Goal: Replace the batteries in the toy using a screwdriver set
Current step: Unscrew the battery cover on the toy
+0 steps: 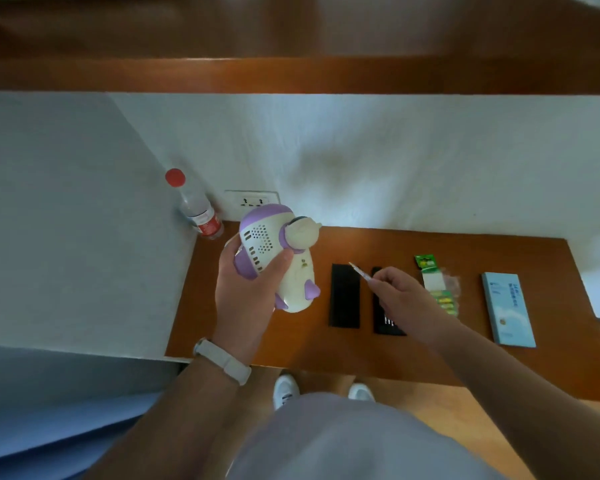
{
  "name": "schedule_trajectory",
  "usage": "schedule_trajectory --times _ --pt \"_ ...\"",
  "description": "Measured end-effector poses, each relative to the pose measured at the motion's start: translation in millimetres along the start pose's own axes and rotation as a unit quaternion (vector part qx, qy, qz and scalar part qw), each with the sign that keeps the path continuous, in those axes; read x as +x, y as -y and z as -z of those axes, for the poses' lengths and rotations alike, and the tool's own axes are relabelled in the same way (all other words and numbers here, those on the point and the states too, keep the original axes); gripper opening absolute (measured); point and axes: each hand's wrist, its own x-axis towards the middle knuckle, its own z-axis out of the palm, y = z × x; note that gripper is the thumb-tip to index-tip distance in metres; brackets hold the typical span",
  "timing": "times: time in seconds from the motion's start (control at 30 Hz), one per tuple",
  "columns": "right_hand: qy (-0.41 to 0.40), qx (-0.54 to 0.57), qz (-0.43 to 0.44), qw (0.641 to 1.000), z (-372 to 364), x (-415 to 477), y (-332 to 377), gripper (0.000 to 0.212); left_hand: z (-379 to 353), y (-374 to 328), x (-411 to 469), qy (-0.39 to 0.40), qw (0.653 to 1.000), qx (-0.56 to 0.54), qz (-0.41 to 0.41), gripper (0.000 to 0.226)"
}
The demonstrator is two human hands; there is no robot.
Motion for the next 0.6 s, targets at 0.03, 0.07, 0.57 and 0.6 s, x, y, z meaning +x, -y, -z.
schedule_trajectory --times 0.03,0.07,0.57,0.6 --pt "-0.012 -0.010 -0.003 1.000 -4 6 -6 0.020 2 3 1 0.004 1.000 0.003 0.003 0.076" --pt "-0.024 -0.022 -0.005 0.999 -8 12 -12 0.020 5 5 3 0.010 1.000 0.004 0.005 0.075" --pt "-0.086 -0.257 -0.079 0.959 -36 69 -85 0.018 24 28 20 0.055 0.998 -0.021 0.023 0.084" --pt "-0.084 -0.271 -0.082 0.955 -36 71 -86 0.019 24 29 20 0.055 0.998 -0.022 0.022 0.084"
